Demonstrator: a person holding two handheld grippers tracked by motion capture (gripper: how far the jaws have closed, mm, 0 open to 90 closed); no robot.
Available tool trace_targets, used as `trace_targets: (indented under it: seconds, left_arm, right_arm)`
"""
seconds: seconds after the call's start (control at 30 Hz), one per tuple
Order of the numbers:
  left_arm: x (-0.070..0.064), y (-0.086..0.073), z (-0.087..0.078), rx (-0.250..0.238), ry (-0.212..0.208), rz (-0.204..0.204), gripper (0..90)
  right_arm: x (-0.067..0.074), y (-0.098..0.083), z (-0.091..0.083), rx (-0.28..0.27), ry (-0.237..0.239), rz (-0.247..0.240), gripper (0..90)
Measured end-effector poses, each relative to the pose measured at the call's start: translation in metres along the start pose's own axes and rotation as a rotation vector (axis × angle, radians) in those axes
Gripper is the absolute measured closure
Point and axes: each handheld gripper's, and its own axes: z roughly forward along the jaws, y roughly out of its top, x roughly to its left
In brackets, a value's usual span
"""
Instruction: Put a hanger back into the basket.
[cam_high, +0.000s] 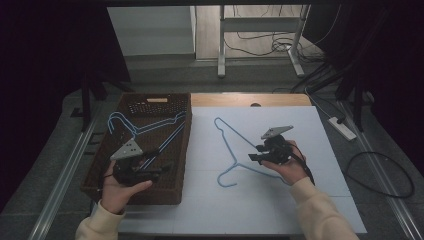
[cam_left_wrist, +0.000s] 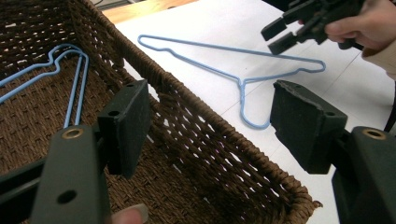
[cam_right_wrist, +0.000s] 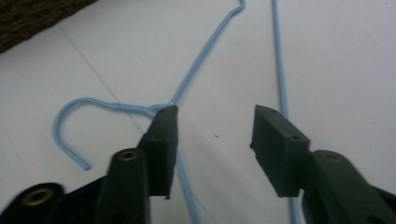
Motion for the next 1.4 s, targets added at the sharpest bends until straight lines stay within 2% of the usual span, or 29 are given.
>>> trace_targets:
  seconds: [0.17, 0.23, 0.27, 0.53, 0.73, 0.8, 0.83, 0.93, 1.03, 1.23, 1.4]
  left_arm:
    - [0.0, 0.0, -0.001, -0.001, 0.0, 0.0, 30.0]
    - [0.001, 0.0, -0.002, -0.002, 0.0, 0.0, 30.0]
    - [0.001, -0.001, -0.002, -0.003, -0.001, 0.0, 30.0]
    - [0.001, -0.001, -0.003, -0.004, -0.001, 0.001, 30.1]
    - [0.001, 0.0, -0.003, -0.004, -0.003, 0.0, 30.1]
    - [0.001, -0.001, -0.002, -0.003, -0.004, 0.001, 30.1]
    - [0.0, 0.0, -0.002, -0.002, -0.003, 0.001, 30.1]
    - [-0.001, 0.0, -0.001, 0.0, -0.006, 0.003, 30.1]
    - [-0.001, 0.0, -0.001, 0.0, -0.006, 0.004, 30.1]
    - [0.0, -0.001, -0.002, -0.007, 0.003, 0.0, 30.4]
    - [-0.001, 0.0, -0.002, -0.01, 0.003, 0.001, 30.7]
  right_arm:
    - [-0.011, 0.005, 0.008, 0.063, -0.023, 0.011, 79.6]
    - [-0.016, 0.003, 0.011, 0.101, -0.014, 0.028, 88.4]
    - [-0.017, 0.001, 0.011, 0.117, -0.012, 0.027, 90.0]
    - [-0.014, -0.018, 0.005, 0.222, 0.002, -0.009, 90.0]
    - [-0.014, -0.041, -0.003, 0.279, 0.02, 0.002, 90.0]
    - [-0.011, -0.047, -0.004, 0.288, 0.041, 0.004, 90.0]
    - [-0.01, -0.049, -0.005, 0.278, 0.034, -0.003, 90.0]
    - [-0.01, -0.051, -0.008, 0.27, 0.041, 0.01, 90.0]
    - [-0.008, -0.054, -0.01, 0.271, 0.069, 0.022, 90.0]
    - [0.009, -0.059, -0.012, 0.282, 0.138, 0.019, 90.0]
    - [0.034, -0.063, -0.011, 0.283, 0.205, -0.008, 90.0]
